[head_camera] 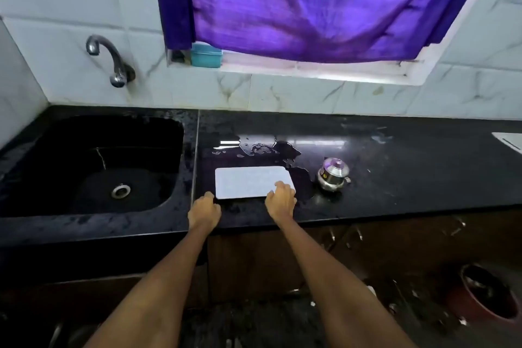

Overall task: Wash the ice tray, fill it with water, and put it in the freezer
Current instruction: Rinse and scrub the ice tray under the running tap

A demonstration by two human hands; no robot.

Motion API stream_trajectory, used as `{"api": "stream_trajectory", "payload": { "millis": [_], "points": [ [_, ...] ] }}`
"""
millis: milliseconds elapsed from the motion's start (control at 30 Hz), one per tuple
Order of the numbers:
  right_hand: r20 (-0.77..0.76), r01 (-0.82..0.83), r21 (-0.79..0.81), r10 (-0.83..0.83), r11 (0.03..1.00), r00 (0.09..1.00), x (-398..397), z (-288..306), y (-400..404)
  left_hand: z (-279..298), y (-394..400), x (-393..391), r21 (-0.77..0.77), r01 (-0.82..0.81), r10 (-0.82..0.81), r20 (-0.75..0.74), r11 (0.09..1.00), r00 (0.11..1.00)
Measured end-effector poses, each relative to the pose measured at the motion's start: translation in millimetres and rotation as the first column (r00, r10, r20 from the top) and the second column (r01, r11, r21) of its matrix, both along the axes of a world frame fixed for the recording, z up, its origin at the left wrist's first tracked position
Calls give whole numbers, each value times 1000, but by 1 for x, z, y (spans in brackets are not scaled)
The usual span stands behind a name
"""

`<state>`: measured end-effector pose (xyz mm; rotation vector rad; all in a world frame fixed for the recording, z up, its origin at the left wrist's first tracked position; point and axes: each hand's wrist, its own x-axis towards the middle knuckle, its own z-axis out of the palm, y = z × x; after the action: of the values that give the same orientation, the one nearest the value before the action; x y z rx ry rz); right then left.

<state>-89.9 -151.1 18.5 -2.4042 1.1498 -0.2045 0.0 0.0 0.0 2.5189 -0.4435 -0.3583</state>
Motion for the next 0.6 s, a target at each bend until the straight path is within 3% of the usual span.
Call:
{"api": "stream_trajectory", "payload": {
  "millis": [133, 200, 433, 600],
  "points": [
    [-73, 72, 1, -72, 997, 995, 13, -17, -30, -13, -15, 18, -124, -245, 219, -192, 962, 957],
    [-95, 88, -20, -90, 996, 991, 23, -27, -47, -18, -24, 30, -126, -280, 245, -234, 952, 941],
    [-111, 161, 6, -160, 987, 981, 49, -42, -90, -20, -59, 58, -107, -271, 247, -195, 957, 949],
    [69, 229, 131, -240, 965, 968, 62, -37, -106, -14, -69, 69, -137, -311, 290, -153, 940, 945]
  ]
}}
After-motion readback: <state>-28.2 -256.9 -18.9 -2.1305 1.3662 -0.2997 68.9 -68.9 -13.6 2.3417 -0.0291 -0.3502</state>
